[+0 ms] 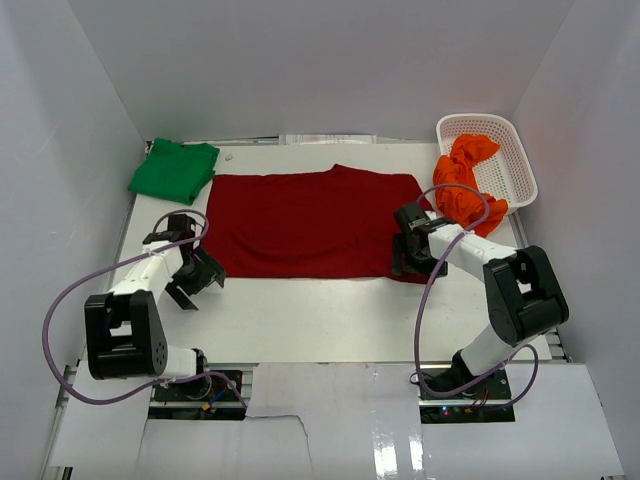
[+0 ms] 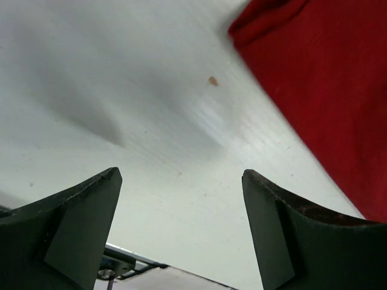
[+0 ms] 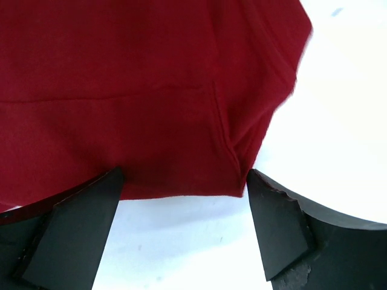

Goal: Fold and stack the t-shirts
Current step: Fold the flattened tshirt in 1/3 of the way

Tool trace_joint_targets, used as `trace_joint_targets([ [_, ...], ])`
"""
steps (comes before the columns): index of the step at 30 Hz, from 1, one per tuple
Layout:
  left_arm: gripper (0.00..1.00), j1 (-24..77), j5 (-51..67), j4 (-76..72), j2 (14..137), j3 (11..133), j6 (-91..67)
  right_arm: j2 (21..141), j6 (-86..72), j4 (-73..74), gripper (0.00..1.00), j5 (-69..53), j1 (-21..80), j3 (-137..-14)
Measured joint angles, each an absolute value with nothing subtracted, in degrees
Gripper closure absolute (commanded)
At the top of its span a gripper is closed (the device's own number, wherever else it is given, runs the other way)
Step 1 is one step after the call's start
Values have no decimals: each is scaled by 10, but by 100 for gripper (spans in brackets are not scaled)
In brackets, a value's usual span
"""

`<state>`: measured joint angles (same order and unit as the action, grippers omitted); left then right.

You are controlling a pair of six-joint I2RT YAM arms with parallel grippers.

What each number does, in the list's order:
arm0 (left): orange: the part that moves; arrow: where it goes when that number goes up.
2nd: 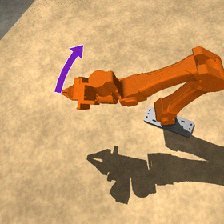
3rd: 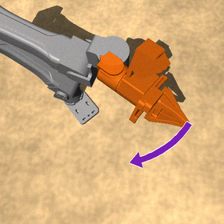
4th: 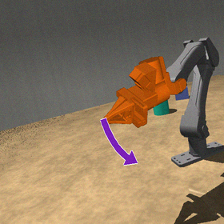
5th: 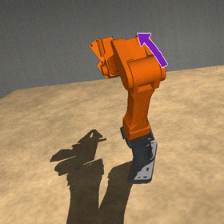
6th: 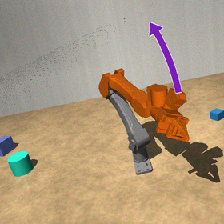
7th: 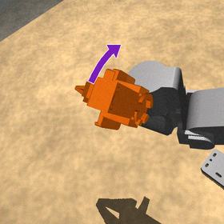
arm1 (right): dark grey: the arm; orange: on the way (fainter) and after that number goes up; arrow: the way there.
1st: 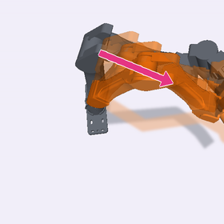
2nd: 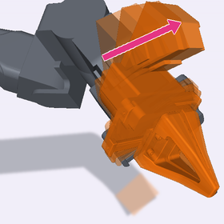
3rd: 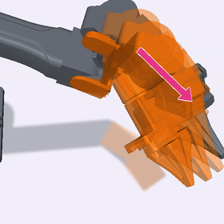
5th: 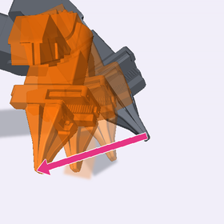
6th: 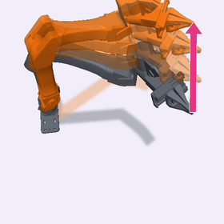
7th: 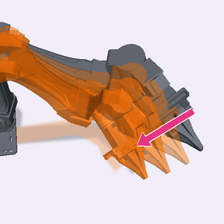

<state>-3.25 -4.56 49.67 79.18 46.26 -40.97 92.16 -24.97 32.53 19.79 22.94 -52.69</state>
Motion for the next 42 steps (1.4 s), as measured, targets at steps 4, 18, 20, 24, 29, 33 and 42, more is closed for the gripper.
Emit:
trace_joint_targets([
  [4, 8, -33, -58, 530, 769, 475, -407, 908, -274, 382, 9, 209, 284, -528],
  [18, 7, -33, -48, 545, 752, 599, -357, 895, -296, 630, 5, 254, 304, -659],
  [20, 7, -32, -29, 530, 776, 635, -346, 894, -289, 630, 5, 255, 304, -708],
  [24, 7, -32, 30, 470, 820, 685, -336, 902, -257, 608, 6, 244, 304, -804],
  [29, 6, -32, 101, 392, 882, 724, -335, 1026, -206, 574, 7, 233, 301, -972],
  [33, 5, -33, 154, 331, 954, 777, -328, 1157, -171, 523, 8, 201, 285, -1075],
  [42, 12, -32, 266, 206, 1136, 917, -308, 1296, -130, 421, 10, 7, 171, -1177],
])
